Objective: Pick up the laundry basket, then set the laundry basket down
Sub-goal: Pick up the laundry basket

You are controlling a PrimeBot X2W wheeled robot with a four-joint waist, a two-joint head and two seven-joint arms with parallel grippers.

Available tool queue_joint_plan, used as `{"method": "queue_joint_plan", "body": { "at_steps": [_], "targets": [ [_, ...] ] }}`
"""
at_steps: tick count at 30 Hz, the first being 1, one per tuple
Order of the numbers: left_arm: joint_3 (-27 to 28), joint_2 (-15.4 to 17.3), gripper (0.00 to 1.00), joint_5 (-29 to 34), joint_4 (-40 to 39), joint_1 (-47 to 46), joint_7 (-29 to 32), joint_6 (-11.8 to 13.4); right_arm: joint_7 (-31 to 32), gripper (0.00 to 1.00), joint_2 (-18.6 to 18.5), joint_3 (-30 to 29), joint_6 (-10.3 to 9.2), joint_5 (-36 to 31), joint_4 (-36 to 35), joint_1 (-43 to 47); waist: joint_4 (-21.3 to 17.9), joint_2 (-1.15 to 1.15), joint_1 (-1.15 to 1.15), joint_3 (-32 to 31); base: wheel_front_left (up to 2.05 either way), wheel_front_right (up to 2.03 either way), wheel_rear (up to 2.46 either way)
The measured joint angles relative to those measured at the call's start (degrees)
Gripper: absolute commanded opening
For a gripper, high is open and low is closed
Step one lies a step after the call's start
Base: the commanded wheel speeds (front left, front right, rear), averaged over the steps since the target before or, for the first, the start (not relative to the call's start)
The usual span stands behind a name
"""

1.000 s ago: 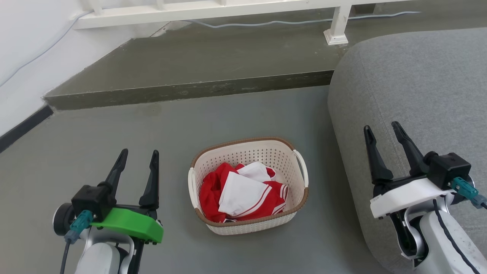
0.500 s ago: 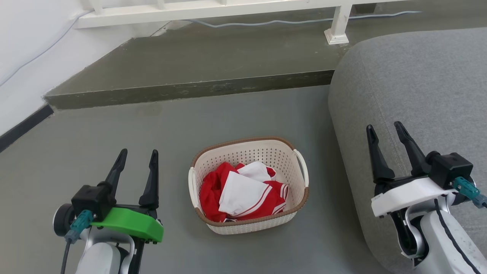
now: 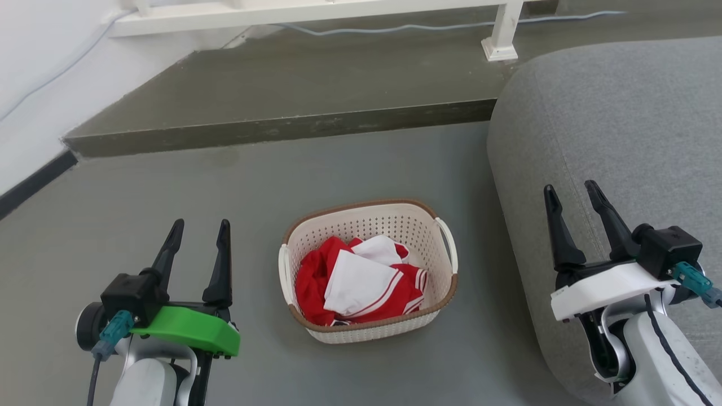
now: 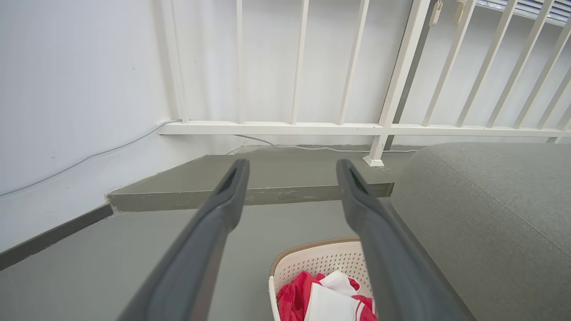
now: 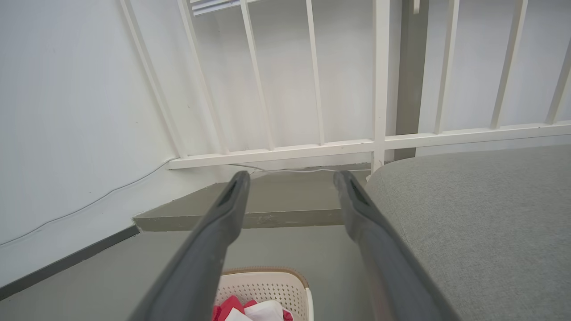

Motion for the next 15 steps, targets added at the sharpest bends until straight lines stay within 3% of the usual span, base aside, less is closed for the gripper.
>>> {"method": "queue_joint_plan", "body": {
  "at_steps": [15],
  "targets": [
    [0.7, -0.2, 1.00, 0.0, -0.5, -1.3, 0.0, -0.1, 0.0, 1.00, 1.2, -0.2, 0.77, -0.4, -0.5, -1.4, -0.9, 0.00, 0.00, 5.0, 0.00, 0.00, 0.00]
  ]
}}
